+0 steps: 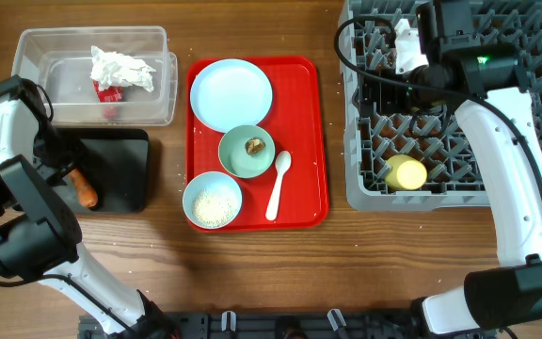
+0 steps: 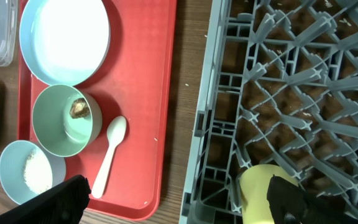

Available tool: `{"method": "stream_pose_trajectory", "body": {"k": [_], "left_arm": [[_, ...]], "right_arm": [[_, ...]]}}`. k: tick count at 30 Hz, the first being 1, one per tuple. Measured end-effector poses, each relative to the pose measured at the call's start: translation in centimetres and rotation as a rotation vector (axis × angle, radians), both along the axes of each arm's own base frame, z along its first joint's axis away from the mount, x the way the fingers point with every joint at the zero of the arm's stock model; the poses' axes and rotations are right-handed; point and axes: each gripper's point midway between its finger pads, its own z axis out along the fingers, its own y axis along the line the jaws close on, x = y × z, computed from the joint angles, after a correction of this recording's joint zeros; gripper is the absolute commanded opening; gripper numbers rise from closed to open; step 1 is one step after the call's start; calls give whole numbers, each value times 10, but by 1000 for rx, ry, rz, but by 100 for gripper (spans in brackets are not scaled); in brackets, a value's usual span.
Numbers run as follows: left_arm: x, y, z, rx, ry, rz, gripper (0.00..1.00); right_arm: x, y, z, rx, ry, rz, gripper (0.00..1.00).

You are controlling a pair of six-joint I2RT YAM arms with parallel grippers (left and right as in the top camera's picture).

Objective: Sort waste into correct bins and load items into the dishwasher rack
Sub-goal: 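Place the carrot onto the black tray with the left gripper, then grasp the white plate with the right gripper and lift it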

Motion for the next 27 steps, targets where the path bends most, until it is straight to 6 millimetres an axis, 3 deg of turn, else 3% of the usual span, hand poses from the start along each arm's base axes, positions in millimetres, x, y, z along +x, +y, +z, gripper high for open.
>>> {"method": "stream_pose_trajectory", "body": {"k": [3, 8, 12, 14, 18, 21, 25, 27], "left_arm": [[-2, -1, -2, -3, 5, 0, 70], [-8, -8, 3, -38, 32, 4, 73], [0, -5, 41, -15, -31, 2, 83], [11, -1, 86, 38, -145, 1, 89], [19, -7, 169, 107, -392, -14, 97], [15, -19, 214, 135, -528, -34, 98], [15, -39, 236, 134, -595, -83, 97], [21, -53, 236, 120, -603, -131, 98]], "right_arm": [[8, 3, 4, 11, -36, 5, 93], [41, 33, 31, 124, -213, 62, 92], [60, 69, 49, 191, -326, 110, 93], [72, 96, 45, 221, -352, 141, 91], [101, 137, 7, 249, -349, 154, 88], [124, 160, -47, 229, -312, 137, 87], [127, 176, -127, 154, -200, 112, 86], [125, 177, -153, 118, -166, 105, 84]]}}
